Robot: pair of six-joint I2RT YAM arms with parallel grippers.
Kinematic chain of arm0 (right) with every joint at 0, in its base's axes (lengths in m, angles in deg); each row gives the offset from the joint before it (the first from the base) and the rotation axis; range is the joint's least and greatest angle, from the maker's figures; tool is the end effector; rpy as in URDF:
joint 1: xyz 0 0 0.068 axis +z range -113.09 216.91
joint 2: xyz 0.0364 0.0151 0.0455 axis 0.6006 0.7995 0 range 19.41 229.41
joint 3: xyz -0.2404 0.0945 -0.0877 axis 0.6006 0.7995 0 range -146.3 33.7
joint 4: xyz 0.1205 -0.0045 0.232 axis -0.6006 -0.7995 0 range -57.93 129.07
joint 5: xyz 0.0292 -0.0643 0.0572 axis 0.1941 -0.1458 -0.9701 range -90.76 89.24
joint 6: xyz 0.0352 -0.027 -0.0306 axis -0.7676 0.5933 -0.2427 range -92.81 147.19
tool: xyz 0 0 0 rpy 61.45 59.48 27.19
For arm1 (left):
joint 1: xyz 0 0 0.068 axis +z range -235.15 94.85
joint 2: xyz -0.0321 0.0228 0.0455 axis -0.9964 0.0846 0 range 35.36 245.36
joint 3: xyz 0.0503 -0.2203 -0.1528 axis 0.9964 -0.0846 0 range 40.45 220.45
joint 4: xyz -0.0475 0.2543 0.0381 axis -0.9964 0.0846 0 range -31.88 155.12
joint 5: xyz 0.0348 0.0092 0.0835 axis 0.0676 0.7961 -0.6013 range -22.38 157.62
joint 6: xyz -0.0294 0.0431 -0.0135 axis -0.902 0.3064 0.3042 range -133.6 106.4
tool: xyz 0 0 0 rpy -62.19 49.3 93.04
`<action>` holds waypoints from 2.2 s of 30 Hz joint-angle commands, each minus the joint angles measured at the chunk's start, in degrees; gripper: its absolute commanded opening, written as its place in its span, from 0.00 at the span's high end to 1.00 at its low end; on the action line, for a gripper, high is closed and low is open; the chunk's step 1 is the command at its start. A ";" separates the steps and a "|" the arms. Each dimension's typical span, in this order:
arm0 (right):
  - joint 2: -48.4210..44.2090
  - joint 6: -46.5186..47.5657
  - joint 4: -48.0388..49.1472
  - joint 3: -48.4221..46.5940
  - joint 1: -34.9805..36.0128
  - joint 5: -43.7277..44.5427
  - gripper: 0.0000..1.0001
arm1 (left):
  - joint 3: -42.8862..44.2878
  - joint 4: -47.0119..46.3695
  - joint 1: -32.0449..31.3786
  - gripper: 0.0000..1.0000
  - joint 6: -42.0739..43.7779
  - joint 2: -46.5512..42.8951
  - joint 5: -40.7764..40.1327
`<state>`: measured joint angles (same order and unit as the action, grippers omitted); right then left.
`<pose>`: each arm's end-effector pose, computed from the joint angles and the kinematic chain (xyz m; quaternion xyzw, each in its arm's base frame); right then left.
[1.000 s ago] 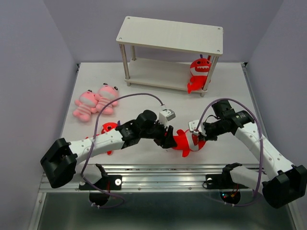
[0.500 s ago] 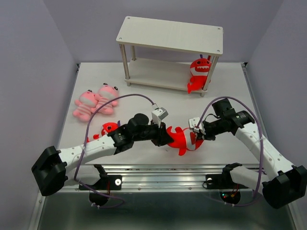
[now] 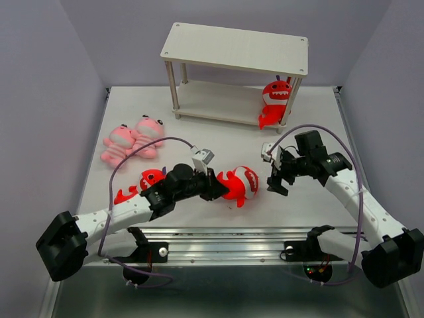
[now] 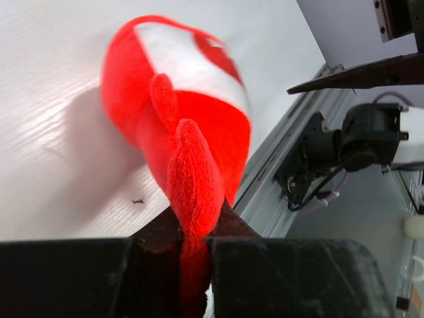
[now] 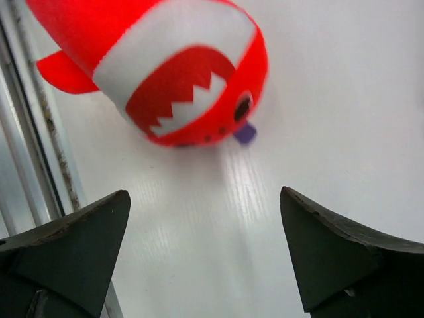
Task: Place and organize the stuffed toys onto the shelf
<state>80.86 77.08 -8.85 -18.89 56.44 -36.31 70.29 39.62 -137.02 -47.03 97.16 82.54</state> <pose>0.1831 0.0869 0.2808 -0.5914 0.7004 0.2110 0.3393 0.1413 -0.1947 0.2423 0.2041 0.7555 -0.4911 0.3827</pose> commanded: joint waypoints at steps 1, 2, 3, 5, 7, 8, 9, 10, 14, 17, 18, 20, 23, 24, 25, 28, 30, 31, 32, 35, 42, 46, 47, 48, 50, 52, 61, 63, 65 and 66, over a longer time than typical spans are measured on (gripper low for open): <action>-1.07 -14.10 10.91 -5.22 -3.08 6.36 0.00 | -1.72 -4.18 2.39 1.00 -3.21 -5.19 -6.90; -1.16 -20.12 12.14 -5.76 -4.92 7.94 0.00 | -1.81 -4.26 3.27 1.00 -3.39 -6.59 -7.88; -0.90 -22.97 13.54 -6.20 -5.72 9.87 0.00 | -1.90 -4.44 3.62 1.00 -3.57 -7.21 -8.84; -0.11 -30.41 15.05 -7.34 -8.96 14.60 0.00 | -2.16 -6.01 4.06 1.00 -4.79 -8.62 -12.70; 0.86 -34.05 15.66 -7.17 -12.30 16.30 0.00 | -2.51 -7.68 4.50 1.00 -6.03 -9.24 -14.30; 0.78 -34.76 16.01 -5.77 -14.50 14.74 0.00 | -2.60 -8.65 4.68 1.00 -6.90 -9.50 -17.00; 0.34 -36.08 16.80 -4.63 -19.39 13.42 0.00 | -2.51 -10.66 4.85 1.00 -7.17 -9.42 -17.46; -0.62 -36.79 19.07 -3.23 -21.62 11.31 0.00 | -2.08 -11.46 5.20 1.00 -7.35 -8.81 -18.34; -0.81 -40.12 20.76 1.35 -31.10 6.73 0.00 | 1.61 -15.32 6.08 1.00 -6.30 -4.95 -19.92; -0.89 -41.45 20.68 2.41 -34.02 2.34 0.00 | 3.81 -17.70 6.96 1.00 -5.51 -0.48 -21.50; -1.42 -41.80 20.59 3.11 -34.55 1.11 0.00 | 4.60 -19.10 7.14 1.00 -5.07 0.85 -22.12; -2.12 -41.98 20.41 3.99 -35.25 -2.31 0.00 | 7.15 -21.56 8.10 1.00 -4.63 4.27 -23.17; -4.67 -40.32 20.50 6.10 -35.26 -7.59 0.00 | 10.40 -25.60 9.42 1.00 -4.01 9.03 -23.01; -5.46 -39.61 20.50 6.54 -35.26 -8.04 0.00 | 11.28 -26.32 9.69 1.00 -3.84 10.26 -23.09; -6.77 -38.56 20.33 7.15 -35.78 -8.57 0.00 | 13.03 -28.06 9.95 1.00 -3.23 12.71 -23.18; -7.92 -37.85 20.50 8.21 -35.79 -10.15 0.00 | 16.80 -30.53 11.26 1.00 -2.26 16.85 -22.65; -8.01 -37.41 20.41 8.39 -35.79 -10.94 0.00 | 19.79 -32.11 12.49 1.00 -2.34 21.42 -21.86; -8.10 -37.15 20.50 8.39 -35.79 -11.12 0.00 | 20.77 -32.82 12.94 1.00 -2.34 22.91 -21.51; -8.01 -37.06 20.50 8.48 -35.79 -11.64 0.00 | 21.56 -33.61 13.29 1.00 -2.52 25.80 -21.25; -8.01 -36.79 20.41 8.48 -36.31 -12.09 0.00 | 24.82 -37.12 14.78 1.00 -3.04 31.16 -21.25; -8.01 -36.35 20.59 8.57 -36.32 -12.17 0.00 | 34.74 -40.38 16.90 1.00 -7.61 43.39 -19.14; -7.40 -36.27 20.59 8.39 -36.84 -12.00 0.00 | 40.45 -40.12 16.99 1.00 -11.56 49.63 -18.08; -7.40 -36.27 20.59 8.39 -36.84 -11.91 0.00 | 41.08 -40.03 16.98 1.00 -13.31 51.65 -18.08; -7.40 -36.27 20.59 8.39 -37.37 -12.00 0.00 | 41.60 -40.03 17.07 1.00 -14.28 52.62 -18.08; -7.49 -36.27 20.67 8.39 -37.37 -11.91 0.00 | 42.66 -40.03 17.07 1.00 -15.87 54.90 -17.99; -7.57 -36.27 20.59 8.39 -37.37 -11.91 0.00 | 43.45 -40.03 17.07 1.00 -17.80 56.14 -17.91; -7.40 -36.18 20.59 8.30 -38.43 -12.00 0.00 | 46.61 -36.44 17.07 0.94 -20.71 60.89 -18.43; -7.40 -36.18 20.59 8.21 -38.43 -12.17 0.00 | 46.97 -35.12 17.07 0.94 -21.41 61.33 -19.05; -7.31 -36.26 20.59 8.30 -38.95 -12.26 0.00 | 46.97 -34.41 16.99 0.94 -23.25 61.77 -20.36; -7.40 -36.27 20.59 8.30 -38.95 -12.26 0.00 | 46.88 -34.15 16.90 0.94 -23.78 61.77 -20.89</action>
<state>73.56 40.44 9.59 -10.35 18.37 -47.33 114.86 5.28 -119.93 -68.10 159.02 63.89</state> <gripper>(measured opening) 0.998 0.197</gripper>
